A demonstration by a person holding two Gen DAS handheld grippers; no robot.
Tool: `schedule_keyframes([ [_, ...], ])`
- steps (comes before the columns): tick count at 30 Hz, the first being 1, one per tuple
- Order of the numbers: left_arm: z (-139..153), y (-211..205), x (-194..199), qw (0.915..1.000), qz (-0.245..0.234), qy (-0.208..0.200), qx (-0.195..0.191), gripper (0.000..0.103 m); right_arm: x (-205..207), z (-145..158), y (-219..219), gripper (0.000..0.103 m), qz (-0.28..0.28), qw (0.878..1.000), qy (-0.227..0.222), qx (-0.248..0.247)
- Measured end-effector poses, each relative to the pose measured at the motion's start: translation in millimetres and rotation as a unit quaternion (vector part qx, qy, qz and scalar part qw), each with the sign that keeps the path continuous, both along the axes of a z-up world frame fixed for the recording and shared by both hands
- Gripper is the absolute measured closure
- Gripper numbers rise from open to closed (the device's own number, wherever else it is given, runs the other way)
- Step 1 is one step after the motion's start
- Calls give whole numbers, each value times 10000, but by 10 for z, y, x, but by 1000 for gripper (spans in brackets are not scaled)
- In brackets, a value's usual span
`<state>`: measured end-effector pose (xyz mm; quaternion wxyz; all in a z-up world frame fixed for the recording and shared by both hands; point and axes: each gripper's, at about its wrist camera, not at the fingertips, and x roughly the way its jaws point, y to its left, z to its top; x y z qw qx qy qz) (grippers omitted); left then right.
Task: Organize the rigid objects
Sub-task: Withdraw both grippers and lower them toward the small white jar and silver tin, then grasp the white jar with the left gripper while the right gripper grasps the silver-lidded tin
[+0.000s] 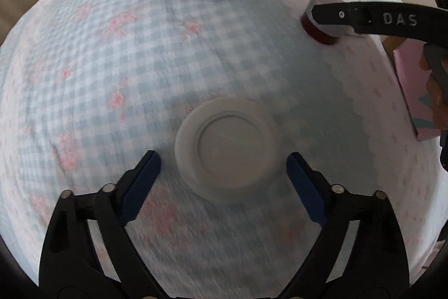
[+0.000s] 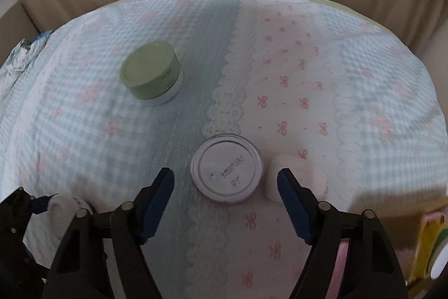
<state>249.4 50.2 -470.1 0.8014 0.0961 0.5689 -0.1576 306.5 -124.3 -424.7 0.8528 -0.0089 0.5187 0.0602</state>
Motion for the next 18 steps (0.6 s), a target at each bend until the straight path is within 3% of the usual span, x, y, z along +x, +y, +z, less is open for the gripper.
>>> schedule_keyframes([
  [3,-15,-15,-4,9999,-32,-142,2,18,47,-63,29,33,128,9999,-36,-51],
  [8,-20,-67,-10,9995,-90,-299,59,23,96,-183,85,43,241,9996,2,-157],
  [13,37,-65,6,9993,-129,-359,-1,49,137,-217,40,53,19,9999,35,-136],
  [18,69,-76,-8,9990,-191,-397,70,50,152,-205,27,53,-5,9999,73,-85],
])
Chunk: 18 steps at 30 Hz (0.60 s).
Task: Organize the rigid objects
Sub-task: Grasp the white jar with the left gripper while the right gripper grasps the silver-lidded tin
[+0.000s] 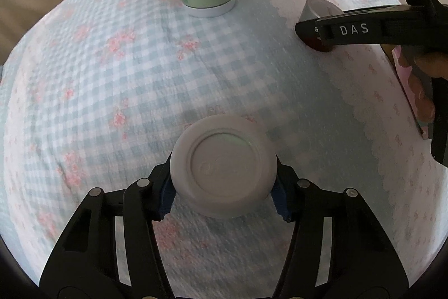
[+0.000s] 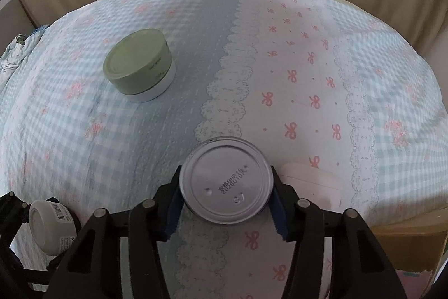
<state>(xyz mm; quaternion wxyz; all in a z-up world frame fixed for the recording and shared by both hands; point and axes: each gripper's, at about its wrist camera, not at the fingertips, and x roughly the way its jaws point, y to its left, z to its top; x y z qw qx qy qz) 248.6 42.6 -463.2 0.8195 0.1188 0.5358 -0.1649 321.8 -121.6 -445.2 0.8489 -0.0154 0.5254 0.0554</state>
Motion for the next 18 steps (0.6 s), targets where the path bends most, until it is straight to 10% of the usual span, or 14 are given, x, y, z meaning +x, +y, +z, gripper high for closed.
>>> schedule_keyframes([
  [18,668,101,-243,9987,236,-389,-236,50,-476,565,-44,53,-247,9989,-254,304],
])
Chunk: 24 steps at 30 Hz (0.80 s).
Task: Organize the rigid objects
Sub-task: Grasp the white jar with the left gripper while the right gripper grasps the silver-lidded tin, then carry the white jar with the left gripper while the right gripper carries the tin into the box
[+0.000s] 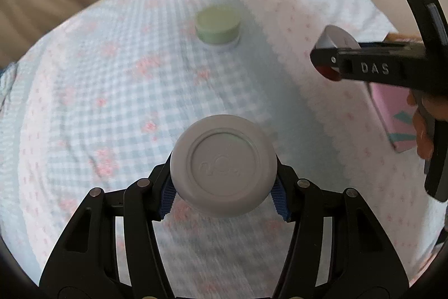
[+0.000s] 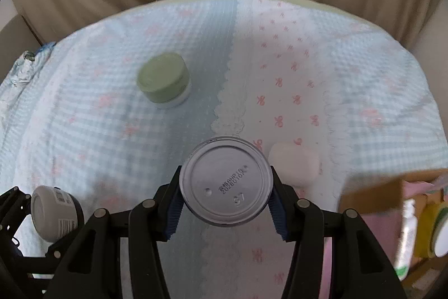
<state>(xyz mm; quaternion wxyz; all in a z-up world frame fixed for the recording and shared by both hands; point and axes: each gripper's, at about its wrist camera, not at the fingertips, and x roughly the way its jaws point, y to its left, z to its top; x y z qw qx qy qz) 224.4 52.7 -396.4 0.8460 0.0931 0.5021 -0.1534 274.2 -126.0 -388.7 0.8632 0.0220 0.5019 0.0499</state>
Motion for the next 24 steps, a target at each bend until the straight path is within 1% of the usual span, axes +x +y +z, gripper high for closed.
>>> schedule_keyframes([
  [3,253,-7,-94,10000,-27,-53,-78,50,-154,231,-40,53,-62,9999,-94,34],
  [6,542,-29,-174,9997,-113,-73,-179,50,-365,530,-96,53,-173,9997,-145,50],
  [7,659,-51,-210,9996,-177,-97,-212,50,-469,672,-130,53,-237,9996,-156,52],
  [11,1090,-181,-343,9984,-429,-183,-328,50,-791,1067,-311,53,-502,9986,-70,120],
  [13,1257,-255,-397,9976,-520,-204,-420,50,-922,1215,-426,53,-658,9977,-21,185],
  [18,1598,-525,-550,9953,-722,-257,-590,50,-1309,1504,-799,53,-1053,9942,22,216],
  [20,1705,-652,-607,9946,-767,-272,-642,50,-1423,1550,-930,53,-1149,9932,29,202],
  [24,1859,-946,-690,9938,-807,-277,-719,50,-1650,1652,-1324,53,-1342,9907,38,204],
])
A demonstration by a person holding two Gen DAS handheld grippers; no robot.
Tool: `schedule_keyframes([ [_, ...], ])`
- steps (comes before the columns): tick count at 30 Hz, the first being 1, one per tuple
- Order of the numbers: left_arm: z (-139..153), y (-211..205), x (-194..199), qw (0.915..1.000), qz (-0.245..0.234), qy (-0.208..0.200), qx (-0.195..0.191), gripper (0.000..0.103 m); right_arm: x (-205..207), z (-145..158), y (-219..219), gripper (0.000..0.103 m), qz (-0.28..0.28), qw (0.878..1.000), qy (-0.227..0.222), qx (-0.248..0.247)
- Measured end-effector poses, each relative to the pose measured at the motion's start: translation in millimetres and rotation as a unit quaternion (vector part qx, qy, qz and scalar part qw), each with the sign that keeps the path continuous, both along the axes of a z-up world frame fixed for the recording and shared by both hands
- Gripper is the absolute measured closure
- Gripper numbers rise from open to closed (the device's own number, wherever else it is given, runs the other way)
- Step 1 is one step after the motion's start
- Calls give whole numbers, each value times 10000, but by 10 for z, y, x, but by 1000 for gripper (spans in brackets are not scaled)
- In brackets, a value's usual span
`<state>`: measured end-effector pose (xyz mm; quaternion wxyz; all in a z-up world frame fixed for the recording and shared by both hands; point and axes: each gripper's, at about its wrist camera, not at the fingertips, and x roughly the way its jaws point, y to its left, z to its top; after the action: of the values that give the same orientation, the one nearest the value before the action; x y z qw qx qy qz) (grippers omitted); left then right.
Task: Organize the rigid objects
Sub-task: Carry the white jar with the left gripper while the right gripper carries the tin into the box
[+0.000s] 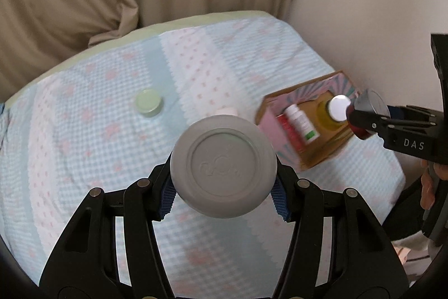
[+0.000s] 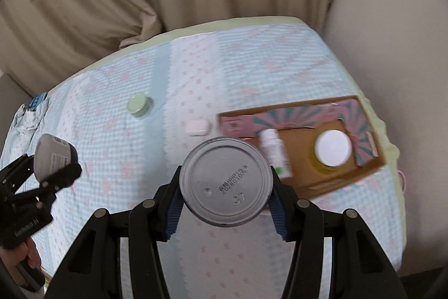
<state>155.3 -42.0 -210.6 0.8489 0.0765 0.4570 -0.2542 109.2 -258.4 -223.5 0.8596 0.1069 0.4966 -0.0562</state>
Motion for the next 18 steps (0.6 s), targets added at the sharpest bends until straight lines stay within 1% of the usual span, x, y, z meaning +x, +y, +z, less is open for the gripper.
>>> schedule_keyframes([
  [4,106,-364,-56,10000,36,-34,-44,50,-132,82,-449,53,-18,10000,-22,-22],
  [8,98,-777,-65,9999,80,50,-123,50,-135,72,-859,53,21,10000,7,-7],
  [14,-107,-1424,-1,9997,64,222,-62,50,18,-73,-1417,53,194,9998,95,9],
  [18,-299,-1729,47,9993,8,360,50,50,191,-214,-1644,53,345,9993,165,27],
])
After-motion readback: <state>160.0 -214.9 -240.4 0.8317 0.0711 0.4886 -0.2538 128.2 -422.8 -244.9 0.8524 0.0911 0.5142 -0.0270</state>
